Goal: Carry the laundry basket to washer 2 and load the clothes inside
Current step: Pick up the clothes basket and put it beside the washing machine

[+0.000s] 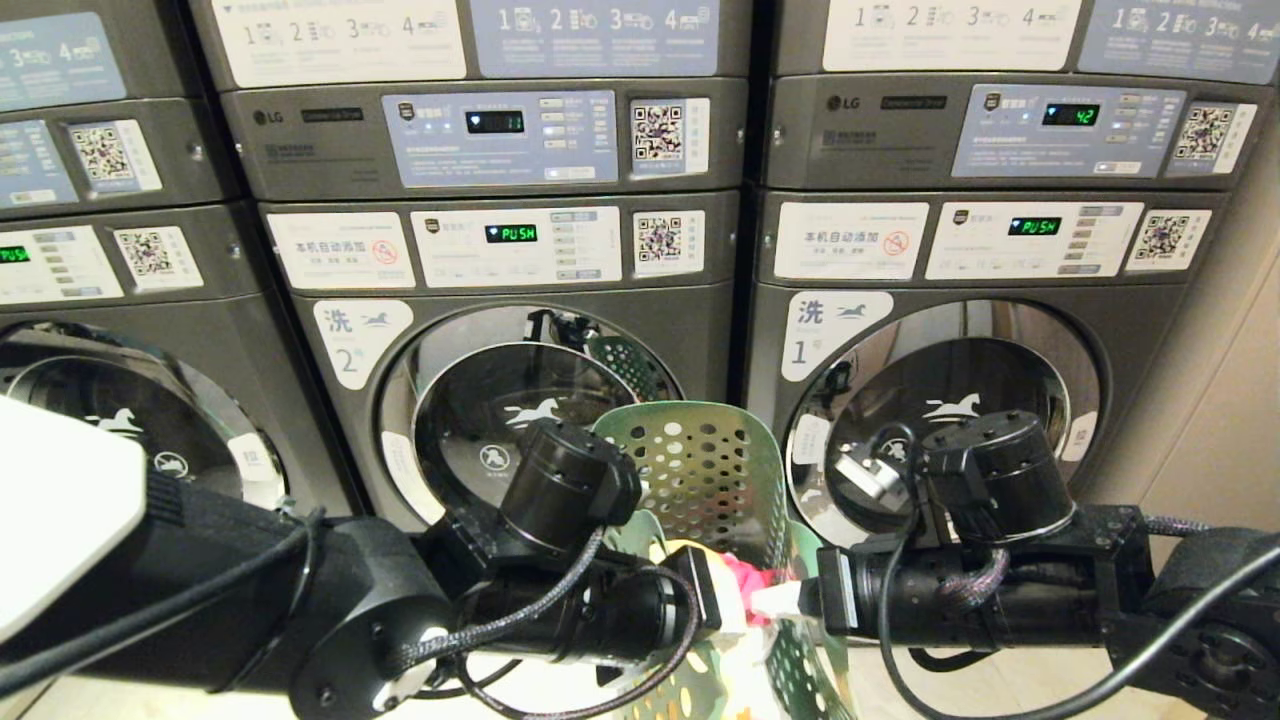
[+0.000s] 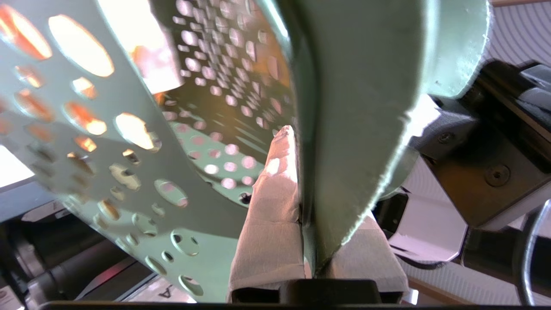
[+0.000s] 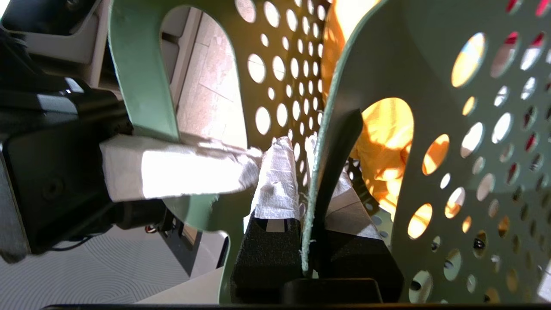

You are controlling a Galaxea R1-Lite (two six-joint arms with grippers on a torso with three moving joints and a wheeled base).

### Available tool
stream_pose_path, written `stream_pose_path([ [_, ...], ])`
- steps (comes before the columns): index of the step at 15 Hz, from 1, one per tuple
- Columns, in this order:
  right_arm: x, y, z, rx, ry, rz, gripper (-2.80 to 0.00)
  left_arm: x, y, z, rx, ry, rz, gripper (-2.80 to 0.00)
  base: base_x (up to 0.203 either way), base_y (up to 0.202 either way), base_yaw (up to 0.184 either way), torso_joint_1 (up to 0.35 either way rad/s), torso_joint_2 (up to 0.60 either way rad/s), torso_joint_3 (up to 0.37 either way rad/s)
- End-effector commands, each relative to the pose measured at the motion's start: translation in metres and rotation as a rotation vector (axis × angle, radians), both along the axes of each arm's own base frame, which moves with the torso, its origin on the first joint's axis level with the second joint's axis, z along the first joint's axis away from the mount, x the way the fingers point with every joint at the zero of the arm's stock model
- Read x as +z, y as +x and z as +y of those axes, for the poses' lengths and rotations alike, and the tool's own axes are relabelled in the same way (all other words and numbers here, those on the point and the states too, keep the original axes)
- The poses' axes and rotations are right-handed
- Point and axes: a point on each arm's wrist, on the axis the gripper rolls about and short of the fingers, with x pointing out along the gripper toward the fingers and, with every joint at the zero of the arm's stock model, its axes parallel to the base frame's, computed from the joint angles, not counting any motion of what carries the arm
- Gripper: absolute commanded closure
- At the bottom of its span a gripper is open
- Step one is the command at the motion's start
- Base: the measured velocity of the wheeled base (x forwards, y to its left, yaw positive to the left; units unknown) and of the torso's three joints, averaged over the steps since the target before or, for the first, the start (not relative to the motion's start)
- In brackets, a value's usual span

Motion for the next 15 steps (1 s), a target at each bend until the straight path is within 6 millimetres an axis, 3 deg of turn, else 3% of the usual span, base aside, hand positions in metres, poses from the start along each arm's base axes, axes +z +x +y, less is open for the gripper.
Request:
stream_pose_path([
  [1,0.000,0.000,0.000,0.000,0.003,0.004,0.00,0.000,0.000,0.000,0.000,-0.002,0.003,0.00,0.000,0.000,0.000,0.000,0.00,0.000],
  [9,0.005,-0.002,-0.002,-0.011,0.016,-0.005,0.00,0.007,0.001,-0.003,-0.023,-0.029,-0.001,0.00,0.000,0.000,0.000,0.003,0.00,-0.092],
  [13,0.009,-0.002,-0.007,-0.031,0.023,-0.014,0.00,0.014,0.014,-0.019,-0.076,-0.087,-0.001,0.00,0.000,0.000,0.000,0.004,0.00,-0.195],
  [15,0.011,0.002,-0.012,-0.075,0.046,0.011,0.00,0.006,0.024,-0.030,-0.084,-0.083,0.011,0.00,0.000,0.000,0.000,0.006,0.00,-0.198],
])
